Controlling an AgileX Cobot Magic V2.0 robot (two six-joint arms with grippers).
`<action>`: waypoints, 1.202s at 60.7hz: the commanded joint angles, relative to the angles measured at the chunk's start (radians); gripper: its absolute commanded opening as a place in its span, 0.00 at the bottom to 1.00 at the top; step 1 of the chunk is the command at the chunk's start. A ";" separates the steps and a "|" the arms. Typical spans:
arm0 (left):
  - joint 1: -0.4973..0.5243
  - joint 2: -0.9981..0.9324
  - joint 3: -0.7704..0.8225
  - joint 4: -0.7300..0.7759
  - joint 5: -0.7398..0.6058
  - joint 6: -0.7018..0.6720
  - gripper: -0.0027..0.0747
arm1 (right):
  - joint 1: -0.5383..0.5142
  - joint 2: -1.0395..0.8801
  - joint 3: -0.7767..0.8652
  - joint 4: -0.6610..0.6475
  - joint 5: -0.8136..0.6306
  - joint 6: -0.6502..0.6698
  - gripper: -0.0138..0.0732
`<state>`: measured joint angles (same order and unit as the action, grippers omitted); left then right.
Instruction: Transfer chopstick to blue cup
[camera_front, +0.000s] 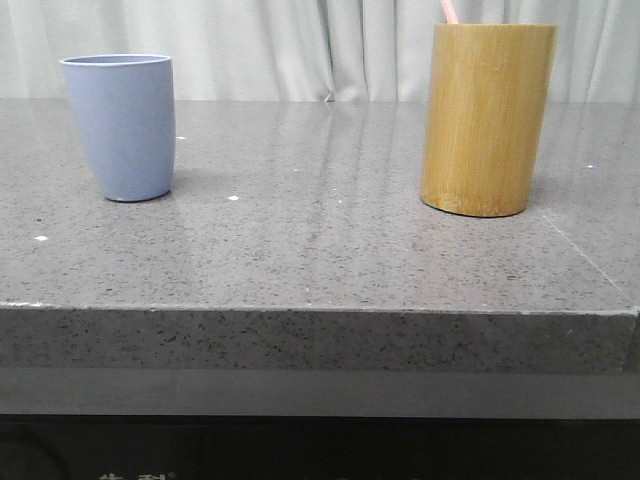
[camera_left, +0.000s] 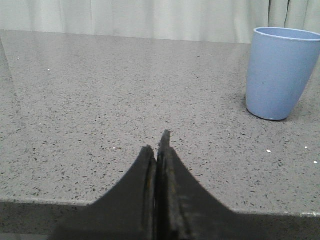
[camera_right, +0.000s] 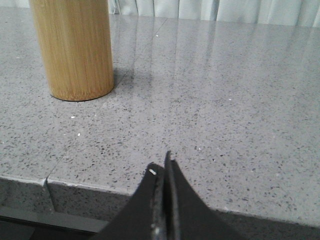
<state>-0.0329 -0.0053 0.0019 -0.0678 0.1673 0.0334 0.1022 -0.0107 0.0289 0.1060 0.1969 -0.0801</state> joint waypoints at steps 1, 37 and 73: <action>0.001 -0.023 0.008 -0.011 -0.085 -0.008 0.01 | -0.006 -0.021 -0.006 0.004 -0.075 -0.003 0.03; 0.001 -0.023 0.008 -0.011 -0.085 -0.008 0.01 | -0.006 -0.021 -0.006 0.004 -0.075 -0.003 0.03; 0.001 -0.023 0.008 -0.011 -0.114 -0.008 0.01 | -0.006 -0.021 -0.009 0.006 -0.124 -0.003 0.03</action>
<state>-0.0329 -0.0053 0.0019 -0.0678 0.1654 0.0334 0.1022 -0.0107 0.0289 0.1060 0.1916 -0.0801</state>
